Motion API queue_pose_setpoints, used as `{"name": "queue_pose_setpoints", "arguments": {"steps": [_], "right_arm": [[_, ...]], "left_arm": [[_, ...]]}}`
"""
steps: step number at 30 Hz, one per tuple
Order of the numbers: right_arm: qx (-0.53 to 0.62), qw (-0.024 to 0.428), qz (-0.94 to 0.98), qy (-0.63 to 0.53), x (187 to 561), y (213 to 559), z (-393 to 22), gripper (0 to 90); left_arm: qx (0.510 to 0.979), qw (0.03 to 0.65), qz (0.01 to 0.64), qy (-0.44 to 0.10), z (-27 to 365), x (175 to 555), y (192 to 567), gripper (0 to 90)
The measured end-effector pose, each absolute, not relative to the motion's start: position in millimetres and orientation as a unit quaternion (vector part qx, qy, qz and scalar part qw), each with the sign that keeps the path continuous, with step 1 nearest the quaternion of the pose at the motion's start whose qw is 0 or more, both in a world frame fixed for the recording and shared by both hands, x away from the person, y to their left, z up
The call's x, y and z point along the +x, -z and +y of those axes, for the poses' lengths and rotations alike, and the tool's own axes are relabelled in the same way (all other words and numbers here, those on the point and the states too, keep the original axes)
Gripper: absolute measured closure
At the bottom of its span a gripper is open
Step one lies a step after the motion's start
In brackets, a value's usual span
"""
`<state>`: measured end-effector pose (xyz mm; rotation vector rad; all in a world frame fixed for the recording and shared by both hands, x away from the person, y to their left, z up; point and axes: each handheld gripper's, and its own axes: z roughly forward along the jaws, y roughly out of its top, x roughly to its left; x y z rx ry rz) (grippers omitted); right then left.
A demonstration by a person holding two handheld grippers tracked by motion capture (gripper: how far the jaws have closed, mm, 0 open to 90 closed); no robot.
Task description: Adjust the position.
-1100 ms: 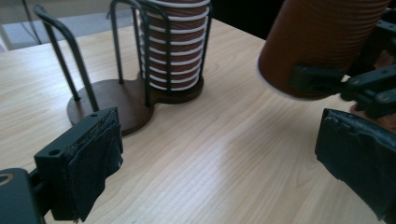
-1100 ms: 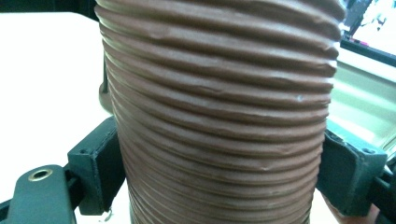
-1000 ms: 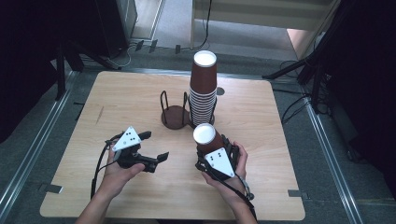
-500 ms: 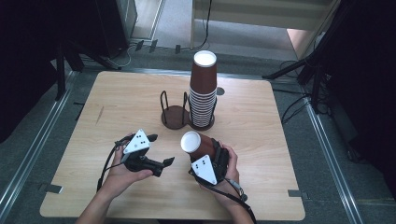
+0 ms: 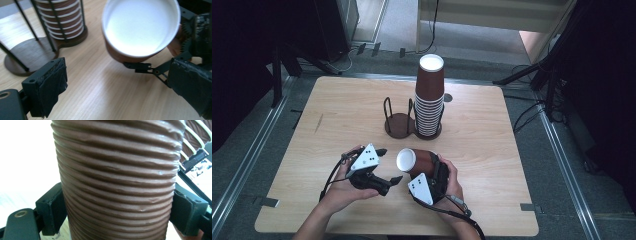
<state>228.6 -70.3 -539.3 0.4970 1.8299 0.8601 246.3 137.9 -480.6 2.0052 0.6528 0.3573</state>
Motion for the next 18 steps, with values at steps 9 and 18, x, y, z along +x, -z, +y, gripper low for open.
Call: {"name": "queue_pose_setpoints", "arguments": {"steps": [9, 18], "right_arm": [[0.169, 0.51, 0.765, -0.356, 222, 544, -62, 13.7], [0.126, 0.504, 0.777, -0.356, 214, 550, -54, 13.6]], "left_arm": [[0.832, 0.477, 0.248, -0.139, 131, 242, 481, 4.5], [0.84, 0.467, 0.242, -0.136, 128, 241, 481, 6.4]]}}
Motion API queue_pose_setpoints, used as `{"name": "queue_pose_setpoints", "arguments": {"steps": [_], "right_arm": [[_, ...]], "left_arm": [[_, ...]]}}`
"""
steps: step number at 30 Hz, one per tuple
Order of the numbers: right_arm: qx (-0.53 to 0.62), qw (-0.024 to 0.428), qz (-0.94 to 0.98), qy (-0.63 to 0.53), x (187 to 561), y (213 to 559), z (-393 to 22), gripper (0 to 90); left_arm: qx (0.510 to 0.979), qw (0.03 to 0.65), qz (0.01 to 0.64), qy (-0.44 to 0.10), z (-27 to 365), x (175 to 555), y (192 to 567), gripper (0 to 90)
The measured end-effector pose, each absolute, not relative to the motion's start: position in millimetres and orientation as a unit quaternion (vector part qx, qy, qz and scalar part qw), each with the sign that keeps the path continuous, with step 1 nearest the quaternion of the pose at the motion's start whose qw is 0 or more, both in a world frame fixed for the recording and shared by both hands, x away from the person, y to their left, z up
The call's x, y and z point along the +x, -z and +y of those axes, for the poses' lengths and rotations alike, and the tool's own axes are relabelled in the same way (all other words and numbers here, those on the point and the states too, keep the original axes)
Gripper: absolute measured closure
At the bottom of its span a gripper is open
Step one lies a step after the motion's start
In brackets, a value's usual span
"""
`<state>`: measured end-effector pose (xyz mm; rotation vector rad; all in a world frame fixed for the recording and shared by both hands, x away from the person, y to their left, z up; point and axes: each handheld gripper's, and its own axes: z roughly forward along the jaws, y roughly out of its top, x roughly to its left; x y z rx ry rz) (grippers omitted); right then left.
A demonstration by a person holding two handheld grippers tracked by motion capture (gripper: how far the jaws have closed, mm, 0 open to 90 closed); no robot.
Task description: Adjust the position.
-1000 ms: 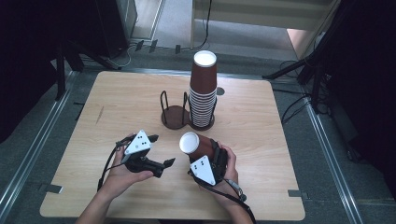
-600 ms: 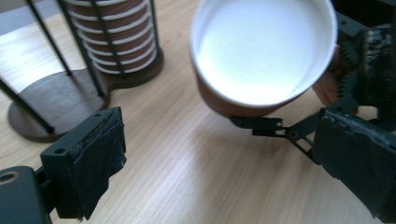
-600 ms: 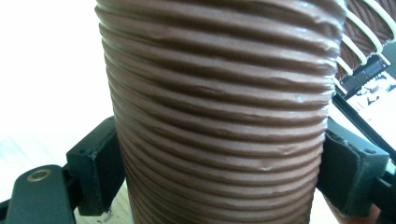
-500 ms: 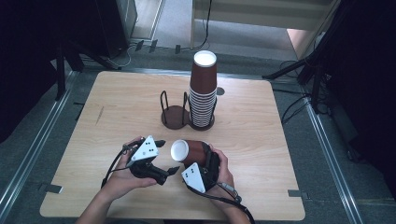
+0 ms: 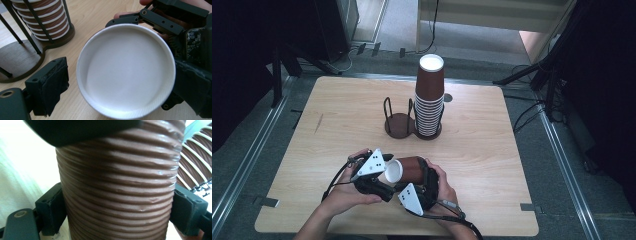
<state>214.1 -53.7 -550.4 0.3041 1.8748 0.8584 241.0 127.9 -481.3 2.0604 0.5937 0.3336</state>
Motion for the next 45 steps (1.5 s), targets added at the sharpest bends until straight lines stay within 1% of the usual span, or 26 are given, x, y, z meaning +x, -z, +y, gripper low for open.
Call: {"name": "queue_pose_setpoints", "arguments": {"steps": [6, 7, 12, 20, 24, 30, 36, 38, 40, 42, 45], "right_arm": [[0.115, 0.503, 0.779, -0.356, 211.1, 550.0, -50.1, 13.5], [0.113, 0.504, 0.779, -0.356, 210.9, 549.9, -49.8, 13.5], [0.114, 0.502, 0.779, -0.358, 210.0, 549.3, -48.8, 13.4], [0.11, 0.499, 0.781, -0.359, 208.6, 549.6, -47.3, 13.2], [0.108, 0.501, 0.781, -0.357, 208.7, 550.5, -46.9, 12.9], [0.114, 0.489, 0.782, -0.369, 209.1, 549.2, -48.3, 11.6], [0.109, 0.493, 0.782, -0.365, 208.7, 549.1, -48.3, 11.0], [0.105, 0.494, 0.783, -0.363, 208.6, 549.3, -48.8, 10.1], [0.1, 0.486, 0.79, -0.36, 208.3, 548.1, -50.0, 9.3], [0.097, 0.493, 0.789, -0.355, 208.1, 547.5, -49.9, 9.1], [0.101, 0.49, 0.791, -0.353, 208.2, 546.0, -49.9, 8.8]], "left_arm": [[0.844, 0.455, 0.245, -0.143, 125.4, 240.5, 482.3, 7.5], [0.843, 0.455, 0.246, -0.145, 125.1, 240.1, 482.3, 8.8], [0.843, 0.454, 0.25, -0.142, 124.2, 239.6, 481.9, 9.9], [0.843, 0.46, 0.245, -0.133, 124.0, 237.7, 481.5, 18.4], [0.844, 0.456, 0.25, -0.131, 123.5, 237.5, 480.7, 19.0], [0.839, 0.462, 0.262, -0.118, 125.9, 238.9, 478.6, 19.8], [0.838, 0.464, 0.264, -0.112, 126.1, 240.0, 478.9, 20.3], [0.84, 0.465, 0.259, -0.108, 127.0, 240.9, 479.7, 20.7], [0.835, 0.475, 0.262, -0.091, 129.8, 243.8, 481.3, 21.1], [0.833, 0.479, 0.261, -0.092, 130.4, 244.1, 481.6, 21.4], [0.831, 0.482, 0.263, -0.094, 130.1, 244.0, 481.7, 21.6]]}}
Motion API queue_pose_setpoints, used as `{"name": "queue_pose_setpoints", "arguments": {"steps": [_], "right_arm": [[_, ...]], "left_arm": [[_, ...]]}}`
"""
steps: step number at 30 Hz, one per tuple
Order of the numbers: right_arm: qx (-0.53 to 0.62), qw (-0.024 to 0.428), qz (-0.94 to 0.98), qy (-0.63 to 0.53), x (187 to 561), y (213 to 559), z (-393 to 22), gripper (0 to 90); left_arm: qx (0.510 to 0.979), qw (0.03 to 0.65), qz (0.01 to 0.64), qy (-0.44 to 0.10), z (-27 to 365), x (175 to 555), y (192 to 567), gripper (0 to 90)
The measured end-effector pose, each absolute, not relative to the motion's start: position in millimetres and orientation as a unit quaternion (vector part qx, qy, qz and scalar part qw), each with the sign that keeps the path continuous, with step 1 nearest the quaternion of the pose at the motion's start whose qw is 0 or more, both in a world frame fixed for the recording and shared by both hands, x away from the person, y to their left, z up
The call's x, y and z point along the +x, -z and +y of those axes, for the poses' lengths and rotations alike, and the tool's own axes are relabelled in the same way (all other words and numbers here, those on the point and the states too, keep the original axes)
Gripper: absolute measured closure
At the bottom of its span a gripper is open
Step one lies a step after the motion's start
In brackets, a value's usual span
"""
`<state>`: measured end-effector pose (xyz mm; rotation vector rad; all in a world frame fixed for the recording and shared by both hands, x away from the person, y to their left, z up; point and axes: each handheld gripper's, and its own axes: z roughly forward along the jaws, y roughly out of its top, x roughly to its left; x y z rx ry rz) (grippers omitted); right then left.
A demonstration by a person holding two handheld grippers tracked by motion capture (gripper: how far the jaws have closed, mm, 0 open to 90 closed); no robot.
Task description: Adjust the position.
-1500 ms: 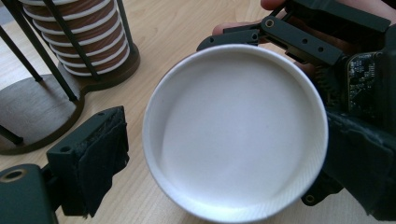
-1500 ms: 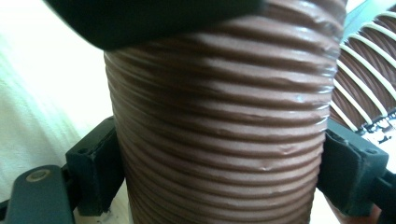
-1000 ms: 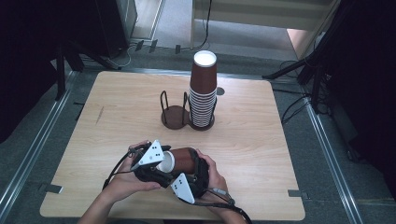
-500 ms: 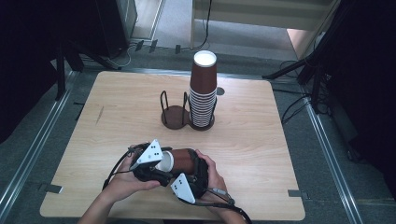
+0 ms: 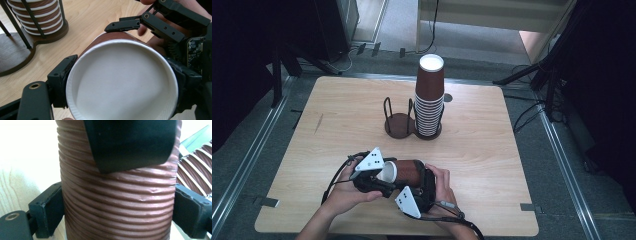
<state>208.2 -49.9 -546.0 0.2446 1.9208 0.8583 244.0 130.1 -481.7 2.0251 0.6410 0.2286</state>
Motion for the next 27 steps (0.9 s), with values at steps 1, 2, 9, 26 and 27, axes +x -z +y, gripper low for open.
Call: {"name": "queue_pose_setpoints", "arguments": {"steps": [1, 2, 9, 26, 27], "right_arm": [[0.101, 0.49, 0.791, -0.353, 208, 546, -50, 8.8], [0.102, 0.489, 0.792, -0.352, 209, 545, -50, 7.3], [0.101, 0.484, 0.788, -0.366, 204, 539, -50, 0.2], [0.176, 0.452, 0.766, -0.423, 205, 519, -60, 0.0], [0.18, 0.453, 0.765, -0.422, 205, 519, -60, 0.0]], "left_arm": [[0.831, 0.482, 0.263, -0.094, 130, 244, 482, 21.7], [0.829, 0.481, 0.263, -0.105, 129, 243, 482, 21.8], [0.811, 0.495, 0.286, -0.126, 136, 246, 483, 21.8], [0.766, 0.523, 0.33, -0.176, 150, 247, 483, 21.8], [0.762, 0.524, 0.336, -0.18, 151, 247, 483, 21.8]]}}
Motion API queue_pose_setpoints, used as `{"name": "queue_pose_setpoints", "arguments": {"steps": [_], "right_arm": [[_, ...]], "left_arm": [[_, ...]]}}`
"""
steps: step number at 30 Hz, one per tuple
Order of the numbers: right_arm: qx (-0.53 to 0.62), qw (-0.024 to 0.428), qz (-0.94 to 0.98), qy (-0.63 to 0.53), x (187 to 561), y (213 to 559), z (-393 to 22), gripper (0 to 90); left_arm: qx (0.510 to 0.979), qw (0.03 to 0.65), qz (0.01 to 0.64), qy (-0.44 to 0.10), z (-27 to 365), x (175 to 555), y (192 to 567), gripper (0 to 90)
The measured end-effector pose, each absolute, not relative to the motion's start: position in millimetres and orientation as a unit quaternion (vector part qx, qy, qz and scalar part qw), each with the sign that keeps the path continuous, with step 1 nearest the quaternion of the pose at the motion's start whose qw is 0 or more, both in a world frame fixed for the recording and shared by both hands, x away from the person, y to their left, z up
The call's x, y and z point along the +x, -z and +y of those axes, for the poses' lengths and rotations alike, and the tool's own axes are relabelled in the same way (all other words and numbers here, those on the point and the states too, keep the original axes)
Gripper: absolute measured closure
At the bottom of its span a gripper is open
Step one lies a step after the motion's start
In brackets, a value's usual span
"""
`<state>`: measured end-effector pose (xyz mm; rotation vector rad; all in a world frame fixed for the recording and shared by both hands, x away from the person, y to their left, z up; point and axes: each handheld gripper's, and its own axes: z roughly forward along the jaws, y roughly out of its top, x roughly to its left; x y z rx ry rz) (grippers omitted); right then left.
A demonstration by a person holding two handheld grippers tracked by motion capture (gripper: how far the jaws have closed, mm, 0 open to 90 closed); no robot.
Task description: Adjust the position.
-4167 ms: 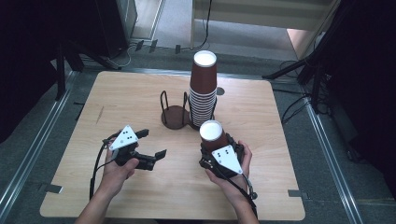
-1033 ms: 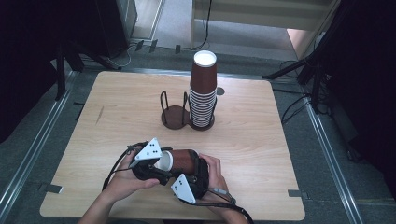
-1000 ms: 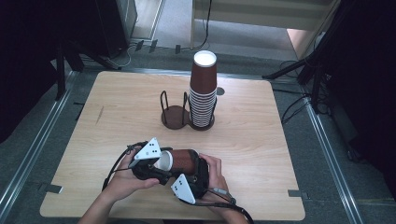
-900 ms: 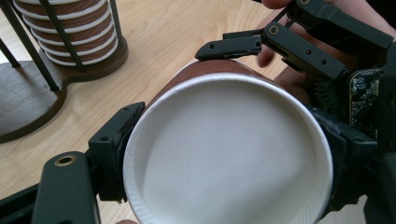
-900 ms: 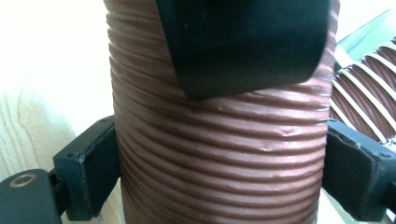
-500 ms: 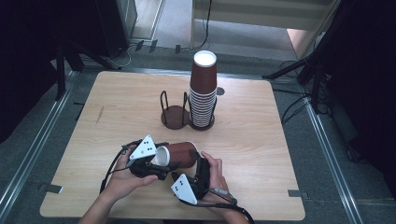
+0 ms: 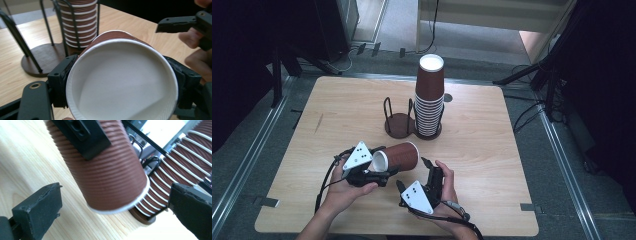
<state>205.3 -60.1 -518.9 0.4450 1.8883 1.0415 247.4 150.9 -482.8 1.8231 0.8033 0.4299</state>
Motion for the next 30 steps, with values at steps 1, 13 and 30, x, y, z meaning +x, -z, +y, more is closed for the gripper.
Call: {"name": "queue_pose_setpoints", "arguments": {"steps": [1, 13, 30], "right_arm": [[0.18, 0.453, 0.765, -0.422, 205, 519, -60, 0.0], [0.239, 0.41, 0.749, -0.463, 208, 514, -61, 0.0], [0.316, 0.365, 0.723, -0.495, 221, 503, -76, 5.9]], "left_arm": [[0.762, 0.524, 0.336, -0.18, 151, 247, 483, 21.8], [0.721, 0.562, 0.348, -0.207, 159, 247, 483, 21.8], [0.682, 0.596, 0.35, -0.24, 161, 249, 490, 21.8]]}}
